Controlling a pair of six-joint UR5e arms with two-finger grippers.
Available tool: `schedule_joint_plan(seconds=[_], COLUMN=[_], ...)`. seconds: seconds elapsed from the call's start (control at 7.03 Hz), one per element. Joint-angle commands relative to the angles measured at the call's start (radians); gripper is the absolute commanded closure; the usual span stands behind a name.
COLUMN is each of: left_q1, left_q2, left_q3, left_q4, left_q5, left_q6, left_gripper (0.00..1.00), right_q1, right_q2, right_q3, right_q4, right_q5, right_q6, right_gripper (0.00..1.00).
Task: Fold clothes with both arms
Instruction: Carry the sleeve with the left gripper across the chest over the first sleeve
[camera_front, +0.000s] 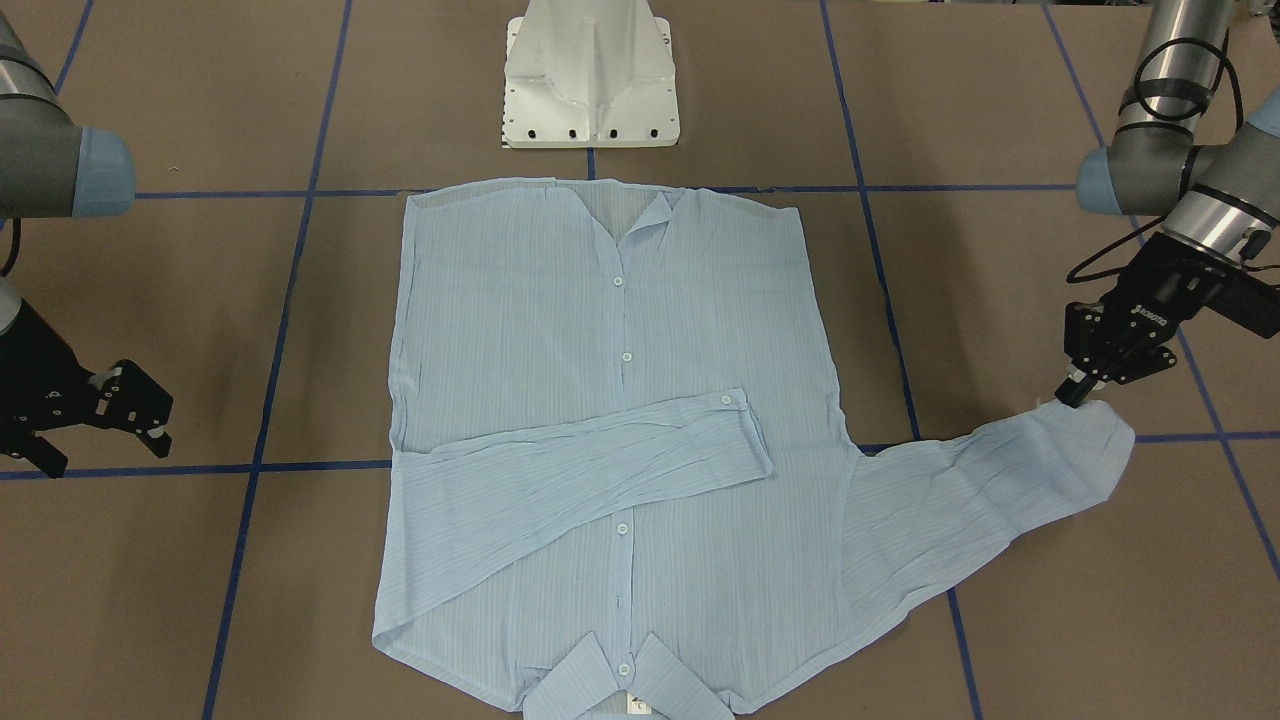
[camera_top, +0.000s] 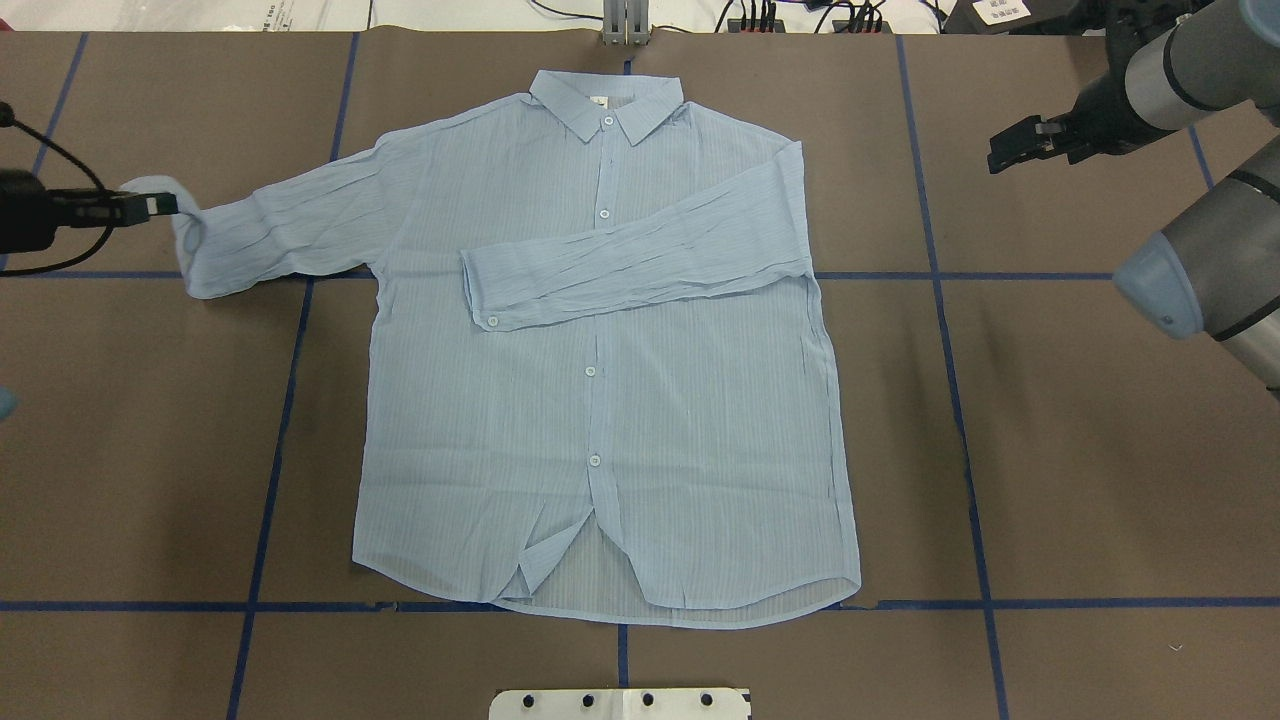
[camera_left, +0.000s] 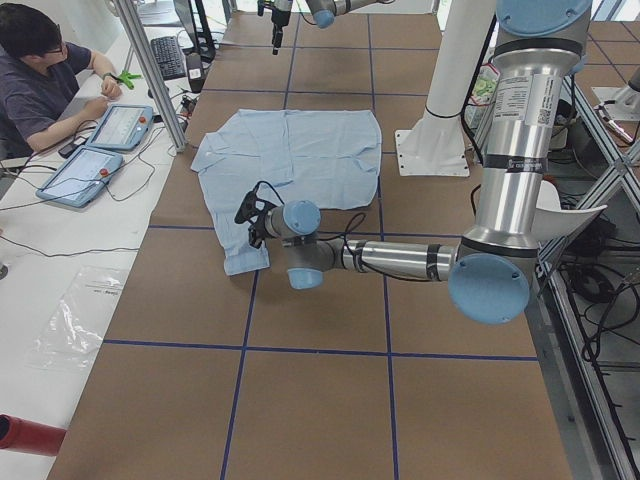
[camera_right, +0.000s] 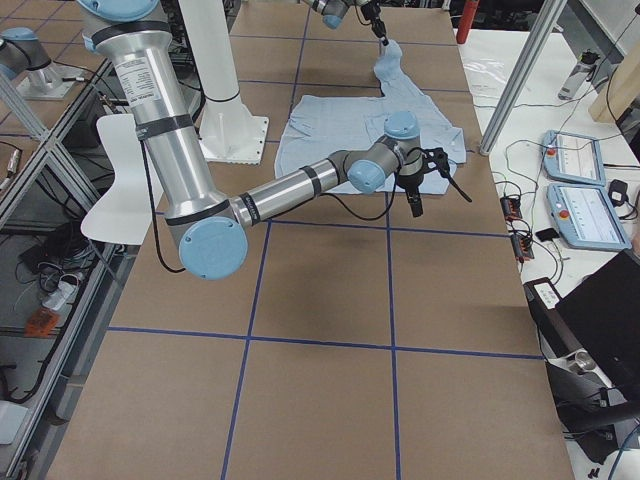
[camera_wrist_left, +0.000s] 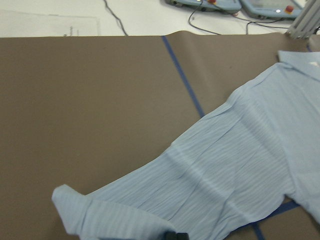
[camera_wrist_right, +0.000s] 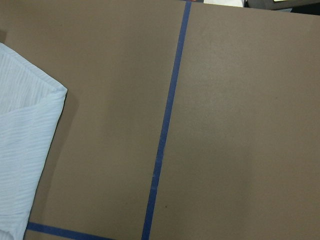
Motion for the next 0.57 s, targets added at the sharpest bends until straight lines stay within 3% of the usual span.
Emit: schedule_joint_plan(seconds=[0.0, 0.43], left_q1=[0.123, 0.362], left_q2=[-0.214, -0.476], left_q3=[0.016, 0.034], left_q4=[0.018, 0.240], left_q5=[-0.010, 0.295], left_q6=[-0.276, -0.437], left_gripper=[1.00, 1.00], right_q1=[0.000, 0.000], right_q2=[0.000, -0.002], right_q3=[0.000, 0.002], right_q4=[0.000, 0.001], right_q5=[0.000, -0.002], right_q6=[0.000, 0.000], right_gripper=[0.00, 0.00])
